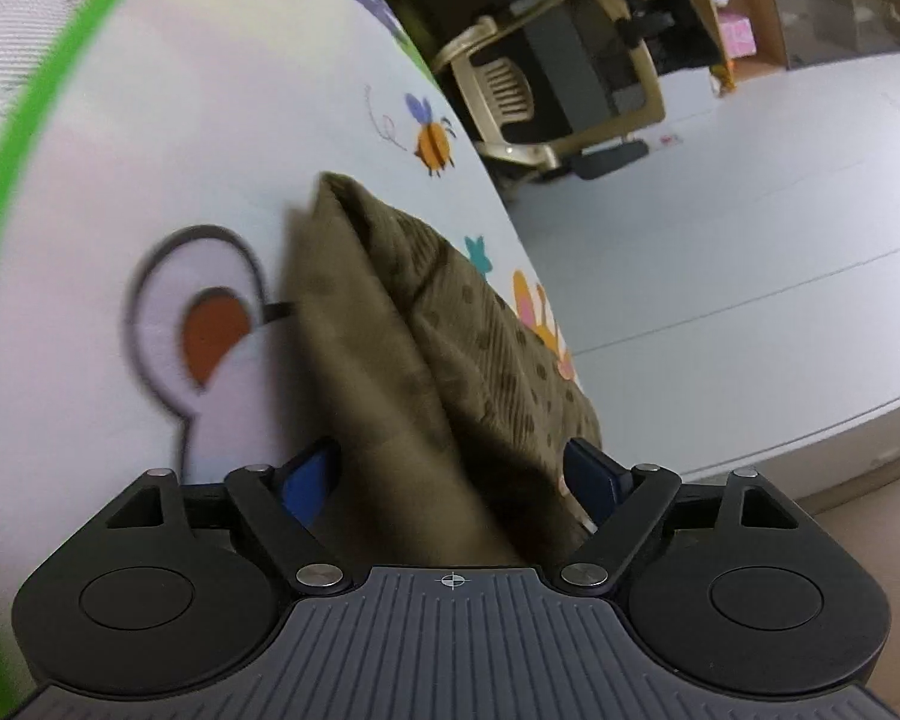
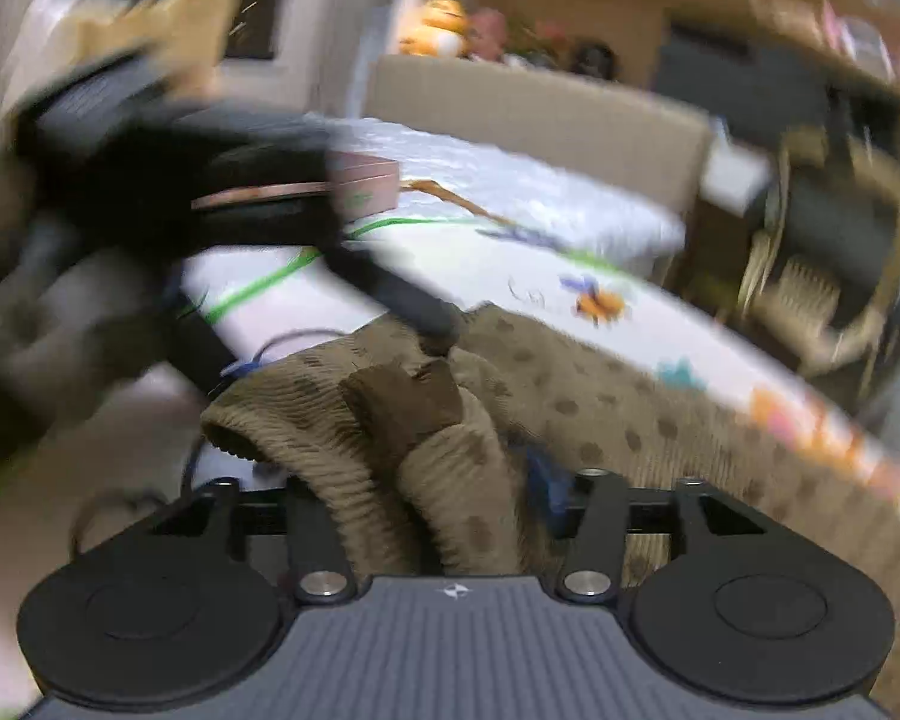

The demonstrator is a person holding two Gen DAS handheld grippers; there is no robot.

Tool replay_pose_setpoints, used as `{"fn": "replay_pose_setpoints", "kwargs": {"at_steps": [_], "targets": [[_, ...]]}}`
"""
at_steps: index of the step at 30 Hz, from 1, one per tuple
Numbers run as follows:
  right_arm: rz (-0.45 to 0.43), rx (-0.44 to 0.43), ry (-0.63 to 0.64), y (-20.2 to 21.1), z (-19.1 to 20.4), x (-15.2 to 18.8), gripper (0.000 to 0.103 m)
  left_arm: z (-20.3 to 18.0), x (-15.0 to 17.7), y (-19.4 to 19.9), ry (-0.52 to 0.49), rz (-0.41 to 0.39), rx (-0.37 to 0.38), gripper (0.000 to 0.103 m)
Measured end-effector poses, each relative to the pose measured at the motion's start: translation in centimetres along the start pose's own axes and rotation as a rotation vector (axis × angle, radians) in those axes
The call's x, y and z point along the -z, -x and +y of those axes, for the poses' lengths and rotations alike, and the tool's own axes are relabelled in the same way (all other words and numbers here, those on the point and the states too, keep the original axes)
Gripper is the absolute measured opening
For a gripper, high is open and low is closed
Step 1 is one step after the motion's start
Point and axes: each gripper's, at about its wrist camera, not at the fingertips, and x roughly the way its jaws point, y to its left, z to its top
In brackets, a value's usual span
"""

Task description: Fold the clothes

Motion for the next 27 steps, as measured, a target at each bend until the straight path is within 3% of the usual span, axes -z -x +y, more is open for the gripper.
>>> {"fn": "replay_pose_setpoints", "kwargs": {"at_steps": [2, 4, 6, 8, 9, 10, 12, 13, 21, 24, 27], "targets": [[-0.019, 0.049, 0.141, 0.4, 1.9, 0.4, 0.065, -1.2, -0.4, -1.3, -0.044, 0.01, -0.013, 0.086], [-0.017, 0.107, 0.254, 0.0, 3.2, 1.0, 0.081, -1.9, -0.4, -2.3, -0.076, 0.019, -0.033, 0.08], [-0.015, 0.163, 0.336, -0.8, 3.9, 1.5, 0.082, -2.4, -0.3, -3.1, -0.106, 0.021, -0.064, 0.052], [-0.02, 0.193, 0.35, -1.4, 3.7, 1.8, 0.082, -2.4, -0.2, -3.2, -0.129, 0.012, -0.086, 0.036], [-0.022, 0.204, 0.355, -1.7, 3.7, 1.9, 0.074, -2.2, -0.2, -3.1, -0.137, 0.009, -0.089, 0.033], [-0.01, 0.186, 0.345, -1.9, 3.5, 1.8, 0.056, -2.1, -0.2, -2.9, -0.136, 0.007, -0.087, 0.031], [-0.005, 0.152, 0.355, -1.9, 3.9, 1.9, 0.033, -2.0, -0.2, -2.3, -0.132, 0.005, -0.08, 0.027], [-0.016, 0.135, 0.365, -1.6, 4.4, 1.9, 0.03, -2.0, -0.2, -1.9, -0.135, 0.002, -0.078, 0.027], [-0.092, -0.057, 0.265, 2.7, 5.7, -0.1, 0.022, -2.4, 1.8, 5.2, -0.172, -0.038, -0.081, 0.023], [-0.141, -0.065, 0.208, 4.1, 4.4, -0.8, 0.022, -4.7, 1.6, 5.7, -0.227, -0.052, -0.075, 0.023], [-0.197, -0.01, 0.128, 6.0, 1.8, -1.1, 0.022, -8.7, 0.9, 4.3, -0.31, -0.044, -0.037, 0.025]]}}
